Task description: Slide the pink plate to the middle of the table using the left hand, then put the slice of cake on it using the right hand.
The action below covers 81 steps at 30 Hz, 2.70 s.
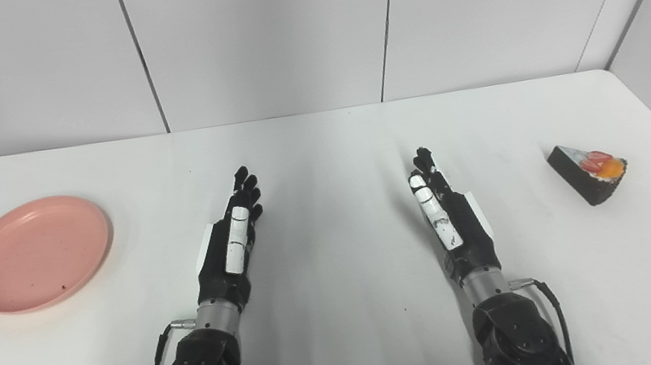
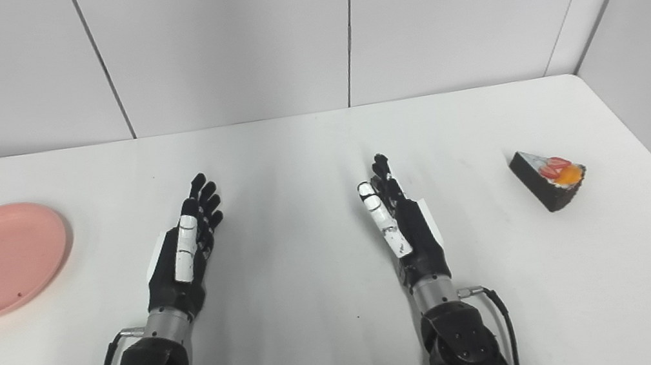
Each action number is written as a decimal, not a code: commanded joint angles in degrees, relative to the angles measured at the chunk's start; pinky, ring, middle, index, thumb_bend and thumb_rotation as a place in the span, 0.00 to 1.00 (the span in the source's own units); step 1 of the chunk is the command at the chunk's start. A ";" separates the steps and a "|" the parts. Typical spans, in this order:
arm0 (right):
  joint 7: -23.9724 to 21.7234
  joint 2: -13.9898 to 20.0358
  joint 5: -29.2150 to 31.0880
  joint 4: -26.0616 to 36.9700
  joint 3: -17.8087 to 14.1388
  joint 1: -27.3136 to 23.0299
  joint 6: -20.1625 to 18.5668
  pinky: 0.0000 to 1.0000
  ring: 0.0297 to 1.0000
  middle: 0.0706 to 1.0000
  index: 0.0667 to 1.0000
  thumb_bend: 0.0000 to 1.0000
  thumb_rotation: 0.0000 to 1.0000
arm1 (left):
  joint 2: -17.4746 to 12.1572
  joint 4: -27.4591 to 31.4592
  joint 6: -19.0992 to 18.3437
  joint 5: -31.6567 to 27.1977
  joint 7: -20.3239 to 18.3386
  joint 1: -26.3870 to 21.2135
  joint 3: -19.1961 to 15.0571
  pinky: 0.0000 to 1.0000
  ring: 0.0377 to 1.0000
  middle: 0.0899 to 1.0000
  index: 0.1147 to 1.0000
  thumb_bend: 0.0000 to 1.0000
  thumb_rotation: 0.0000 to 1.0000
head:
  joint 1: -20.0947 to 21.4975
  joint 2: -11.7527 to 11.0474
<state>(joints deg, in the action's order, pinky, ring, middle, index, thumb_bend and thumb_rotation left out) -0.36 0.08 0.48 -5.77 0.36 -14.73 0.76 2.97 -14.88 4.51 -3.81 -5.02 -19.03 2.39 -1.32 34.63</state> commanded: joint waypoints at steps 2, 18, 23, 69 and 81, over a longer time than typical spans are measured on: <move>0.10 0.03 0.03 1.91 -0.21 -1.74 0.21 1.00 1.00 1.00 1.00 0.60 0.85 | -0.31 -1.26 -0.60 0.17 0.16 1.80 -0.15 1.00 1.00 1.00 1.00 0.80 1.00 | -0.07 -0.04; 0.28 -0.03 -0.15 1.45 -0.22 -1.91 0.46 1.00 1.00 1.00 1.00 0.61 0.84 | -0.31 -1.50 -0.36 -0.11 0.00 1.66 -0.23 1.00 1.00 1.00 1.00 0.79 1.00 | 0.02 -0.19; 0.19 -0.07 0.10 1.33 -0.23 -1.91 0.69 1.00 1.00 1.00 1.00 0.59 0.84 | -0.35 -1.36 -0.55 -0.03 -0.02 1.71 -0.19 1.00 1.00 1.00 1.00 0.77 1.00 | 0.03 -0.18; -5.67 5.42 8.96 -2.81 -4.82 -1.26 6.07 1.00 1.00 1.00 1.00 0.50 0.83 | -9.76 -2.23 7.64 -5.03 19.33 -13.24 -22.68 0.75 0.66 0.64 0.63 0.82 1.00 | -25.58 -10.91; -5.68 5.77 7.73 -1.19 -4.11 -0.93 4.88 1.00 1.00 1.00 1.00 0.50 0.88 | -16.63 -5.75 9.49 -4.31 24.71 -13.03 -27.22 0.70 0.59 0.58 0.57 0.82 1.00 | -26.15 -10.95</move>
<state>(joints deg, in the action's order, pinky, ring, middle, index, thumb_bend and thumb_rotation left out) -6.00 5.36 8.64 -9.12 -3.77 -14.95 5.44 -11.41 -21.05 12.16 -8.56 19.33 -29.92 -24.20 -27.51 23.64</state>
